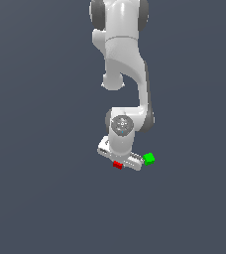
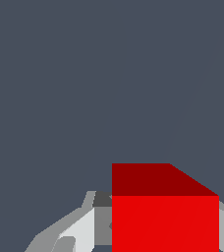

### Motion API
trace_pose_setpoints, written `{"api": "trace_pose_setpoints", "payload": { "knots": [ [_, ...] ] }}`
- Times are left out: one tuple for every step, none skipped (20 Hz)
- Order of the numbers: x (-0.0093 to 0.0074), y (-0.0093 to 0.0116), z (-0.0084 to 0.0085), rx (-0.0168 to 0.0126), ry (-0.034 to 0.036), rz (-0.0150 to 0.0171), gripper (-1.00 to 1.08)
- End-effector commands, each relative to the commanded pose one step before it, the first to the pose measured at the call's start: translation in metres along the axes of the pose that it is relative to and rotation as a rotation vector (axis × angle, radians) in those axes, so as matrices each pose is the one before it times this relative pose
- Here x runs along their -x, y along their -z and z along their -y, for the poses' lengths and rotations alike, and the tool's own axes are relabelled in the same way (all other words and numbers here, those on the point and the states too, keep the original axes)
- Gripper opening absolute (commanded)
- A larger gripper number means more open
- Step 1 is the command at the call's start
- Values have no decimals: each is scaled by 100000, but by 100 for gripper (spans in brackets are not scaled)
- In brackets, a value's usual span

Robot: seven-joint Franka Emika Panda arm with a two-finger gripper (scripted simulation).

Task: Stack the red cube on top of the green cube.

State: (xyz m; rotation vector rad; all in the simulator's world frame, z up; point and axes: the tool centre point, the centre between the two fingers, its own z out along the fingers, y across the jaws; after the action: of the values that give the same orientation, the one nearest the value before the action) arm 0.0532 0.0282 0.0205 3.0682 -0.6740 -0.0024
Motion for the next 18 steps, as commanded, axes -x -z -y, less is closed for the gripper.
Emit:
{"api": "trace_pose_setpoints", "payload": {
  "knots": [
    [-9, 400, 16, -48, 12, -93, -100],
    [13, 272, -5, 0, 0, 0, -100],
    [13, 338, -5, 0, 0, 0, -100],
    [13, 406, -5, 0, 0, 0, -100],
    [12, 476, -5, 0, 0, 0, -100],
    [11, 549, -5, 0, 0, 0, -100],
    [11, 623, -5, 0, 0, 0, -100],
    [10, 699, -5, 0, 0, 0, -100],
    [10, 776, -5, 0, 0, 0, -100],
    [-1, 801, -30, -25, -39, -15, -100],
    [9, 728, -4, 0, 0, 0, -100],
    [7, 669, -3, 0, 0, 0, -100],
    [4, 609, -2, 0, 0, 0, -100],
    [0, 548, -1, 0, 0, 0, -100],
    [-4, 486, 1, 0, 0, 0, -100],
    [-9, 423, 3, 0, 0, 0, -100],
    [-15, 359, 6, 0, 0, 0, -100],
    [-21, 293, 8, 0, 0, 0, -100]
  ]
}}
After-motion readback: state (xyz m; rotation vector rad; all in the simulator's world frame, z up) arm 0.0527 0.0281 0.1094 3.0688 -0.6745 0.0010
